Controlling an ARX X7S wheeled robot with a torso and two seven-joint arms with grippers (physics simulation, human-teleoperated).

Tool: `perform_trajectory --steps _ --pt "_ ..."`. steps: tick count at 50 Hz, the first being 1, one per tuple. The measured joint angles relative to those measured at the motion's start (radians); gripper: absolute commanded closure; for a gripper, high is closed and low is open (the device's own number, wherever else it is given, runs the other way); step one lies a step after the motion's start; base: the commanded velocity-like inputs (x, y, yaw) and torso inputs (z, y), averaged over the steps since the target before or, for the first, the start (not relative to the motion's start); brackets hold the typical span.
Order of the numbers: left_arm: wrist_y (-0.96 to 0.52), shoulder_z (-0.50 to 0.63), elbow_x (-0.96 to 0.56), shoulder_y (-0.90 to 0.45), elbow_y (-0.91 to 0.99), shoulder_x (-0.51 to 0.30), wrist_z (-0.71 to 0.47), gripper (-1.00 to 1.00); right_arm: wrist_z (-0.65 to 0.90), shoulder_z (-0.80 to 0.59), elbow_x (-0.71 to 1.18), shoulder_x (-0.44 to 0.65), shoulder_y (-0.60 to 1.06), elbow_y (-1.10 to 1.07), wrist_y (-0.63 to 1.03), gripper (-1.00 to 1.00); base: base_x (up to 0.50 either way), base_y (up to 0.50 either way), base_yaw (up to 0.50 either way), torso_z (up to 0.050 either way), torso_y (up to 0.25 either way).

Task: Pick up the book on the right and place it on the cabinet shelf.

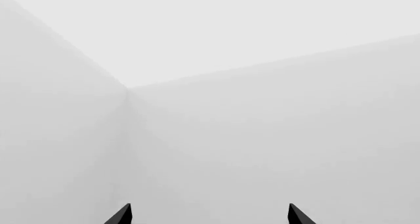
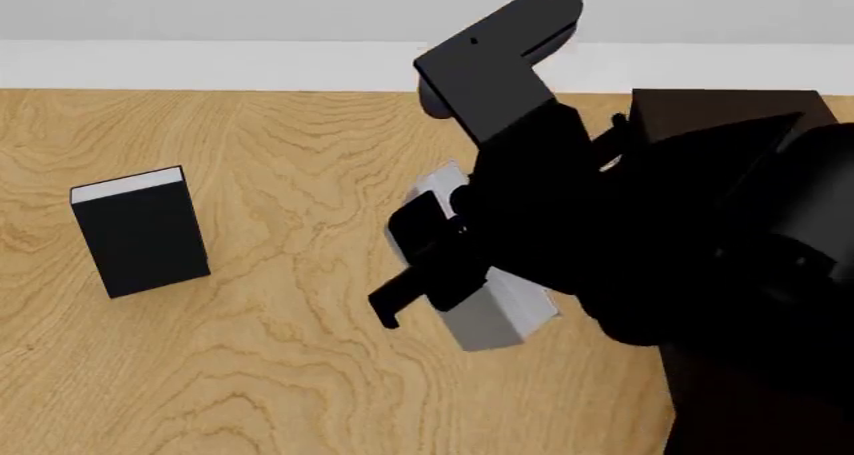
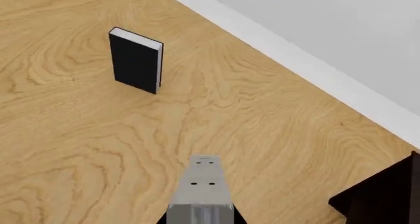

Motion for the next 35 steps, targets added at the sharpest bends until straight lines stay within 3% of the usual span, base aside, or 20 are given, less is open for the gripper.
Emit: perform_trajectory --steps 18,35 --pt "0.014 -0.007 -0.049 -0.020 0.004 -0.018 -0.031 -1.00 -0.254 -0.133 -0.345 -0.205 0.110 0.335 -0.275 1.00 0.00 0.00 0.00 0.000 0.002" --pt "0.027 -0.020 -0.088 -0.024 0.009 -0.042 -0.058 -1.00 -0.475 -0.311 -0.619 -0.491 0.193 0.982 -0.750 1.00 0.00 0.00 0.00 0.000 0.001"
